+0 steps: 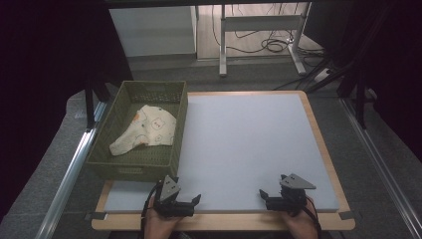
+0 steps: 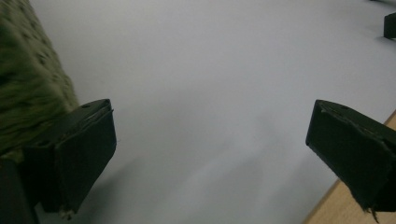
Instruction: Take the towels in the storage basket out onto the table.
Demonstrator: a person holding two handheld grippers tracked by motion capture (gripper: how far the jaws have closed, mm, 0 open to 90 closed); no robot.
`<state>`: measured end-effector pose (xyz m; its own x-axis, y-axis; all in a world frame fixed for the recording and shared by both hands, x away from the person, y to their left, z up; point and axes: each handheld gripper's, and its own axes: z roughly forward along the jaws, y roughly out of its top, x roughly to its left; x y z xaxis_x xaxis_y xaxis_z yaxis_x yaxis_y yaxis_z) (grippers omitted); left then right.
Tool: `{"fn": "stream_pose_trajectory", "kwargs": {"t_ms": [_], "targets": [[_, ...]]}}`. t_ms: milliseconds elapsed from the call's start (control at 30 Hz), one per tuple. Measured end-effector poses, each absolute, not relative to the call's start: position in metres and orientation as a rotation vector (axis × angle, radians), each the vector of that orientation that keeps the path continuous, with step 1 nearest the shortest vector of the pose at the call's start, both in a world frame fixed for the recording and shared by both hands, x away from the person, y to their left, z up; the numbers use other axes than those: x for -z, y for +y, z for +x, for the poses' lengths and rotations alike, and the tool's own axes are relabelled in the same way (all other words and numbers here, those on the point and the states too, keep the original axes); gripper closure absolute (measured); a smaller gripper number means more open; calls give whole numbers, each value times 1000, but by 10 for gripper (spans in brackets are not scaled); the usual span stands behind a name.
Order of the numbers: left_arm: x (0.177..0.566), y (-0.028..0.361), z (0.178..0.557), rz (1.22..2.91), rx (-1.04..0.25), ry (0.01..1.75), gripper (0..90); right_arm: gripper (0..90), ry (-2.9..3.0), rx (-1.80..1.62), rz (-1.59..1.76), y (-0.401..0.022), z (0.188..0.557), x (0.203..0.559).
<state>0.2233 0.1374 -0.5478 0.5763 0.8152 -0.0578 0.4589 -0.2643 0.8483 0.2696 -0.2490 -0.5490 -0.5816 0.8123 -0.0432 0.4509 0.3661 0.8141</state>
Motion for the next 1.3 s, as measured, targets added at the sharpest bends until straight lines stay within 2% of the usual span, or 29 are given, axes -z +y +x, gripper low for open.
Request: {"fn": "stream_pose_trajectory", "kwargs": {"t_ms": [233,1300], "targets": [[542,149,210,1890,-509,1014,15,37,2191,-1099,1096,-249,270,549],[508,214,182,1779,-635,1173,21,37,2192,-1099,1095,-249,270,549]]}}
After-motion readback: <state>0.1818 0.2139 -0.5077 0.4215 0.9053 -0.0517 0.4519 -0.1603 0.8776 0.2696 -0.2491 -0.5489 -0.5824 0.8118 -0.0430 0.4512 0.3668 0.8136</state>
